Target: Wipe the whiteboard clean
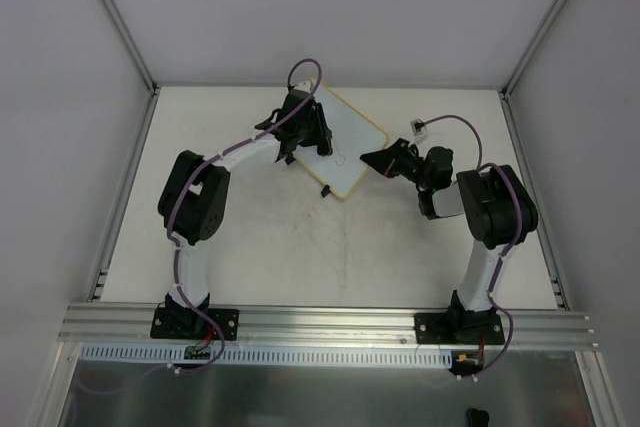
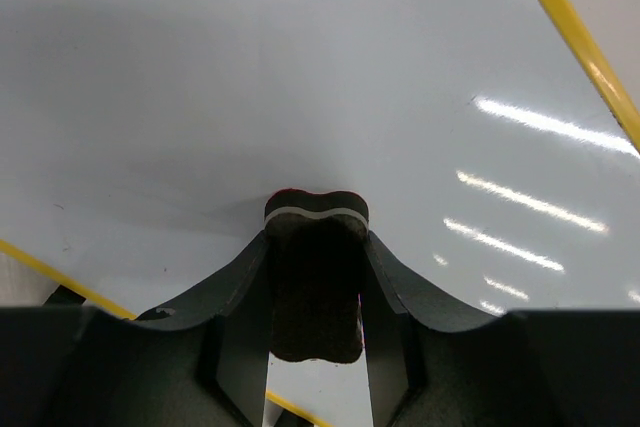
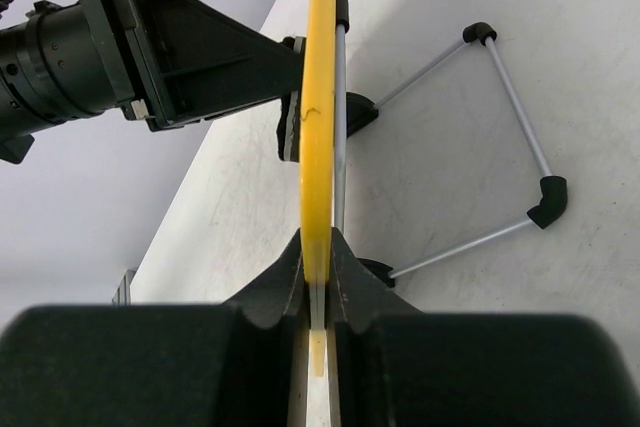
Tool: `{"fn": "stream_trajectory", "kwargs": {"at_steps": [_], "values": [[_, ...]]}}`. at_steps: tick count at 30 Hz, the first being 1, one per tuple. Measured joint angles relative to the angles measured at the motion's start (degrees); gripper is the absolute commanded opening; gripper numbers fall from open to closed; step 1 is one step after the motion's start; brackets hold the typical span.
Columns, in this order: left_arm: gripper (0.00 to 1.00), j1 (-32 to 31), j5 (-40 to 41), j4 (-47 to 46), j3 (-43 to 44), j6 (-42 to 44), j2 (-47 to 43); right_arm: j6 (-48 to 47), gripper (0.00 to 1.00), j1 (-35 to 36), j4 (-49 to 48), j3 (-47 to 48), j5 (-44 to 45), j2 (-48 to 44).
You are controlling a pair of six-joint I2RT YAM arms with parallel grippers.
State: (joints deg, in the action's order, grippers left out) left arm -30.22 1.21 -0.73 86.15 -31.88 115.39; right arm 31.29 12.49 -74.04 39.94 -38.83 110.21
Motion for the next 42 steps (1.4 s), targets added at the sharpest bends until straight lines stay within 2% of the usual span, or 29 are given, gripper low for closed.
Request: {"fn": "stream_trajectory", "kwargs": {"at_steps": [5, 11, 22, 26, 32, 42], "values": [[0.00, -0.5, 1.1, -1.0, -0.5, 0.0, 0.1, 0.0, 0.00, 0.1, -0.1, 0.0, 0.0, 0.0], [0.00, -3.2, 6.1, -6.7, -4.6, -0.5, -0.9, 0.4, 0.00, 0.0, 0.6, 0.0, 0.4, 0.0], [0.00, -9.9, 7.9, -18.1, -21.5, -4.8, -7.4, -0.3, 0.00, 0.0, 0.4, 0.0, 0.0, 0.0], [0.00, -10.7, 7.7, -20.1, -24.6, -5.4, -8.1, -0.6, 0.00, 0.0, 0.3, 0.0, -0.1, 0.0], [0.00, -10.2, 6.8, -17.5, -22.4, -5.0, -7.7, -0.7, 0.00, 0.0, 0.2, 0.0, 0.0, 0.0], [0.00, -7.6, 3.4, -3.3, -6.4, -0.2, -3.2, -0.5, 0.00, -0.1, 0.1, 0.0, 0.6, 0.0]]}}
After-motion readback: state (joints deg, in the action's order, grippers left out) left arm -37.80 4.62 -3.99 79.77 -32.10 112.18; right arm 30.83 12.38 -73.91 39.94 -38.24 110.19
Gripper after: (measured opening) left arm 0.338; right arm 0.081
